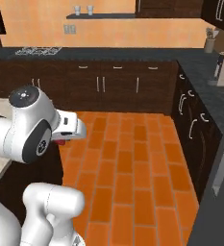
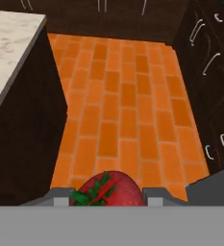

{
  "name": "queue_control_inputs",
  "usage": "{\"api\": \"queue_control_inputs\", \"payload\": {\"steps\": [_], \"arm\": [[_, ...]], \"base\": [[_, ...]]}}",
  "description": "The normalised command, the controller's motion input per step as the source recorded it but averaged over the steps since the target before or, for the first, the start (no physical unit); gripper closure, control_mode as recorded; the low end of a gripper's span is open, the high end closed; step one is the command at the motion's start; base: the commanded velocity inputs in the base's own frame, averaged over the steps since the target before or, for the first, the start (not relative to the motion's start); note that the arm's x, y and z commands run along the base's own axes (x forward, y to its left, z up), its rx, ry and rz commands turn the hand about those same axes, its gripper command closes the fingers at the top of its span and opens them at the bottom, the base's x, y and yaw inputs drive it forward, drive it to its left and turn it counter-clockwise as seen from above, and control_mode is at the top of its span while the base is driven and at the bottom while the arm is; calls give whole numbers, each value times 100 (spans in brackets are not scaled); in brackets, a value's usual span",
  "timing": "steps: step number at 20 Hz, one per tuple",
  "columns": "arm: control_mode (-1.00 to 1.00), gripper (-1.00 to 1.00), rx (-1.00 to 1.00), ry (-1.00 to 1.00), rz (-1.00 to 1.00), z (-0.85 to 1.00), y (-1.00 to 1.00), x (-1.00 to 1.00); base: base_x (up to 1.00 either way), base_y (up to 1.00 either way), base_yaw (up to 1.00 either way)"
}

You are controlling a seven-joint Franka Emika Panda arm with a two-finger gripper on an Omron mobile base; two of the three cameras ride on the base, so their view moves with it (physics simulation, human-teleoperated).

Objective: Take the strawberry from the fridge and place it on top of the pancake, located on the dining counter.

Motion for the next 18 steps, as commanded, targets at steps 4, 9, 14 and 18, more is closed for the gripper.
{"api": "queue_control_inputs", "payload": {"steps": [4,9,14,18], "arm": [[100,100,0,0,0,0,0,0],[100,100,0,0,0,0,0,0],[100,100,0,0,0,0,0,0],[100,100,0,0,0,0,0,0]], "base": [[-100,56,-16],[-100,14,-3],[-100,10,0],[-100,82,1]]}}
